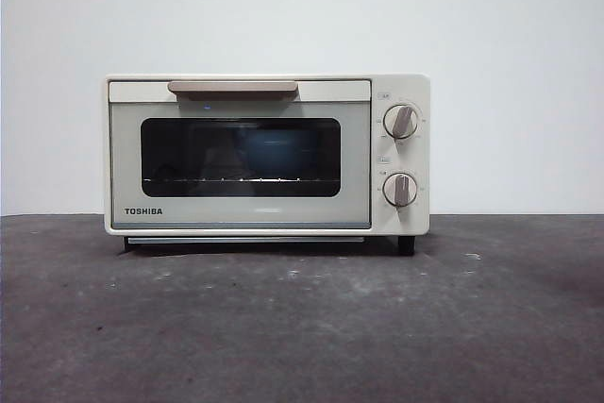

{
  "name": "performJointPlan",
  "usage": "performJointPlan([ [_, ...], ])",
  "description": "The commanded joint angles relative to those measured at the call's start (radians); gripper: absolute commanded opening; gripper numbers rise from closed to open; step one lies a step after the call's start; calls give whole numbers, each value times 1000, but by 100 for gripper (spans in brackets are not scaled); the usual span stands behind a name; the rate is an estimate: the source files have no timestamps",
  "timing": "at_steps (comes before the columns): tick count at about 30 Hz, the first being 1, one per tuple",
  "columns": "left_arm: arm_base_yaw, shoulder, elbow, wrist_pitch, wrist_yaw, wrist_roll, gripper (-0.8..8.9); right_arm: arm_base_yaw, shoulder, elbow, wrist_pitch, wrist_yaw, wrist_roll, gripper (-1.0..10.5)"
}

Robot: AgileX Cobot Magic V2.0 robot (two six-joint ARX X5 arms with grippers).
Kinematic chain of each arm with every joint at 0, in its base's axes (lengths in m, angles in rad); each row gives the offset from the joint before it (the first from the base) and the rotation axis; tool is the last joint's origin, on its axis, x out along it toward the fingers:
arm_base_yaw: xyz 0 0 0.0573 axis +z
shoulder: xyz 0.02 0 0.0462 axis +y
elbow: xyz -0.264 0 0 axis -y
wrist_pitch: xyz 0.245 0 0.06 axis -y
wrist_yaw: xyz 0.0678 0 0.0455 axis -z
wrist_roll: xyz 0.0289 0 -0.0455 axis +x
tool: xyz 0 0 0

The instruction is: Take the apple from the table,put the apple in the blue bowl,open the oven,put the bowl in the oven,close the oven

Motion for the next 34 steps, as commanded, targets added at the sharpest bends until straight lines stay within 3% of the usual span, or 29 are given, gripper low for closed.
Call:
performJointPlan([
  [1, 3, -34, -48, 6, -2, -23, 7, 8, 3, 8, 10, 4, -8, 3],
  [10, 3, -135, -115, -152, -2, -44, 7, 8, 3, 8, 10, 4, -8, 3],
  [17, 3, -148, -124, -146, -2, -97, 7, 8, 3, 8, 10, 4, -8, 3],
  [34, 3, -146, -124, -139, -2, -96, 7, 8, 3, 8, 10, 4, -8, 3],
])
